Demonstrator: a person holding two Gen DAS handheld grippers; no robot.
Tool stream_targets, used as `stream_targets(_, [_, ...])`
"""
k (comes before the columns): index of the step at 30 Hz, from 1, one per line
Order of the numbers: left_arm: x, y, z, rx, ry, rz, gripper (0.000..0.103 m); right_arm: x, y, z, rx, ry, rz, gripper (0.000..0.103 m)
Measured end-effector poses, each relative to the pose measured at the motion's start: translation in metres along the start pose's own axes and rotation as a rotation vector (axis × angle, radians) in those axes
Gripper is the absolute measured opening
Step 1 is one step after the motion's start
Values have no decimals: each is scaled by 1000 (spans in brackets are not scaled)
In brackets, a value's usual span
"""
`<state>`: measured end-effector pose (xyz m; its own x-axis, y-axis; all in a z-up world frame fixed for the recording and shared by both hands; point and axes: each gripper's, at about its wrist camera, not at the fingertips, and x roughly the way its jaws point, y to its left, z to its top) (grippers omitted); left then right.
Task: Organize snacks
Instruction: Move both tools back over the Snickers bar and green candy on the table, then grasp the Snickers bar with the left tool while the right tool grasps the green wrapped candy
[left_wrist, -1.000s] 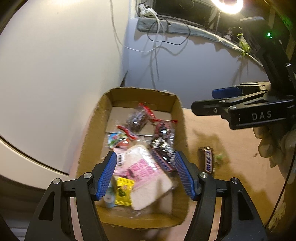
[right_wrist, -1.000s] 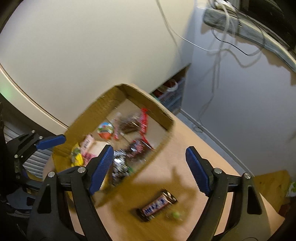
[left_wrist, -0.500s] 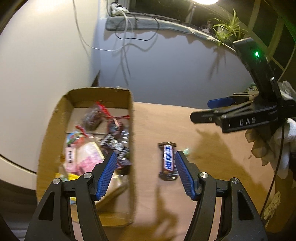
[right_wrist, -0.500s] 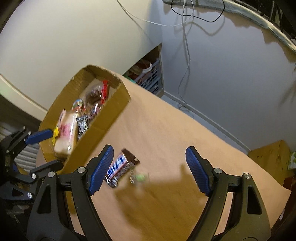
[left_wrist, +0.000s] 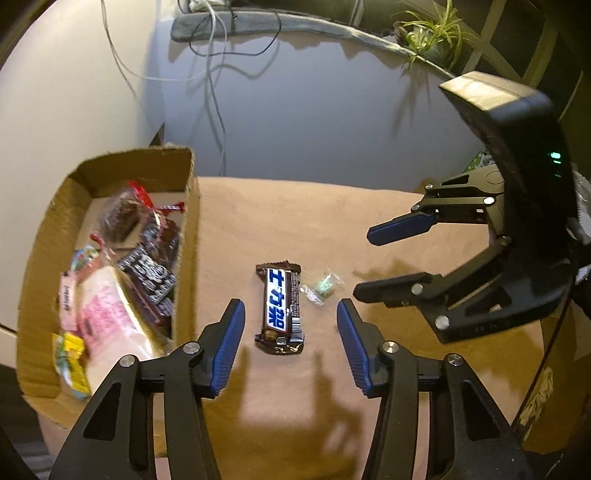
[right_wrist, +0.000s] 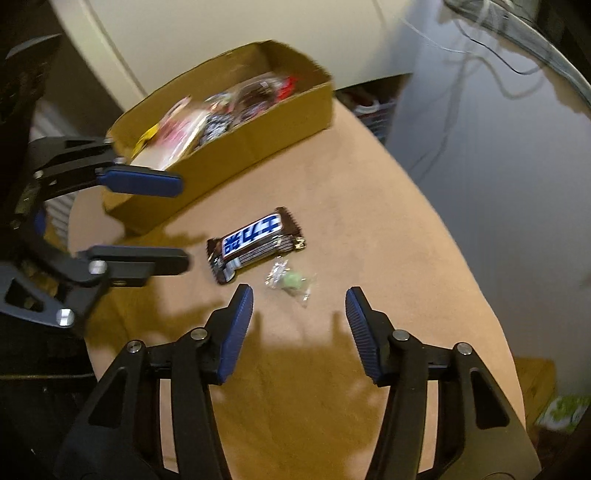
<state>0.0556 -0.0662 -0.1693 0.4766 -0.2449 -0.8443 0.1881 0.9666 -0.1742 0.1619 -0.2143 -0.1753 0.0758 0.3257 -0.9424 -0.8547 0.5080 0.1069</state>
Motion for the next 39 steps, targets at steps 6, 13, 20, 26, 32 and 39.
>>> stream_targets(6, [20,-2,-1,-25,24,23,48,10,0,-3,-84,3,38,46])
stream_targets(13, [33,-5,-2,-41,32,51,47,25,5,-4,-181,9,57,45])
stream_targets(20, [42,-8,0,-46,35,72,45,36,7,-2,-228,10,53,45])
stream_targets(26, [47,-14,0,-43,39,79,43,38,12,-2,-260,0,73,40])
stream_targets(32, [54,-20,0,-58,56,69,43,43,15,-7,-277,12,70,38])
stream_targets(39, [64,-19,5,-67,78,69,43,48,17,-9,-273,6,55,36])
